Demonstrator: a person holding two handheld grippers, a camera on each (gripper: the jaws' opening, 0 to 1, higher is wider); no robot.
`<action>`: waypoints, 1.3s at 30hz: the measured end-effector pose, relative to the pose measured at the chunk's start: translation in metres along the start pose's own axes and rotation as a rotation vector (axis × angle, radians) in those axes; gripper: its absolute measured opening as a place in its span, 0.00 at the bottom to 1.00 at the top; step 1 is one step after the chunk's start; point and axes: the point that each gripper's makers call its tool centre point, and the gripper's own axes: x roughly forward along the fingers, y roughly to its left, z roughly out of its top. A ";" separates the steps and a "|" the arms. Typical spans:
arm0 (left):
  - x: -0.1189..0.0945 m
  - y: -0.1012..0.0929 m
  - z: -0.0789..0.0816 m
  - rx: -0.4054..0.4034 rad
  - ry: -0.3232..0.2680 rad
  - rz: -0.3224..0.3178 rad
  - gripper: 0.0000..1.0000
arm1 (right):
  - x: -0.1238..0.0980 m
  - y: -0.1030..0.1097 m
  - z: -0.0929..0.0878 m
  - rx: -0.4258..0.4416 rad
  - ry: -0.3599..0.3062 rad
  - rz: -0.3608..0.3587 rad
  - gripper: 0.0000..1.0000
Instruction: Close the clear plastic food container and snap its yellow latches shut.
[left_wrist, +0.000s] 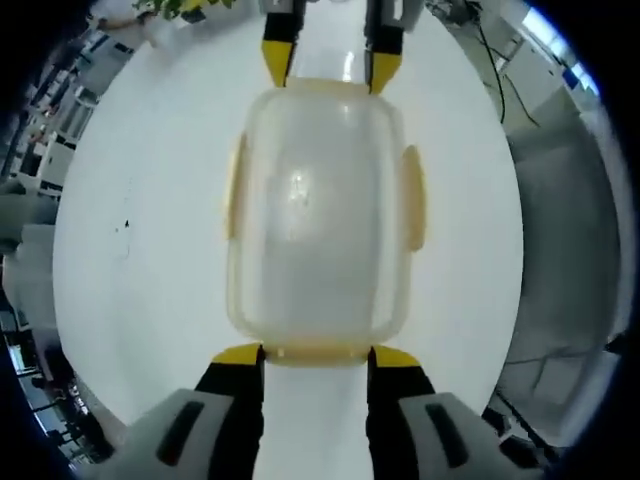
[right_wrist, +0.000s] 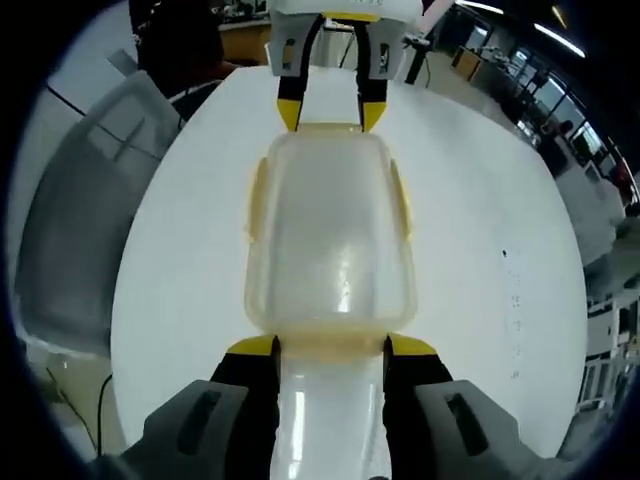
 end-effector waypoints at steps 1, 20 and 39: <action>-0.001 -0.001 0.003 -0.002 -0.003 0.001 0.34 | -0.005 0.002 -0.002 -0.002 -0.001 -0.002 0.37; -0.036 -0.006 0.059 -0.012 0.007 0.019 0.34 | -0.055 0.001 -0.036 -0.009 -0.025 -0.051 0.37; -0.008 0.010 0.173 0.089 -0.055 -0.002 0.34 | -0.096 -0.012 -0.141 0.090 0.032 -0.102 0.37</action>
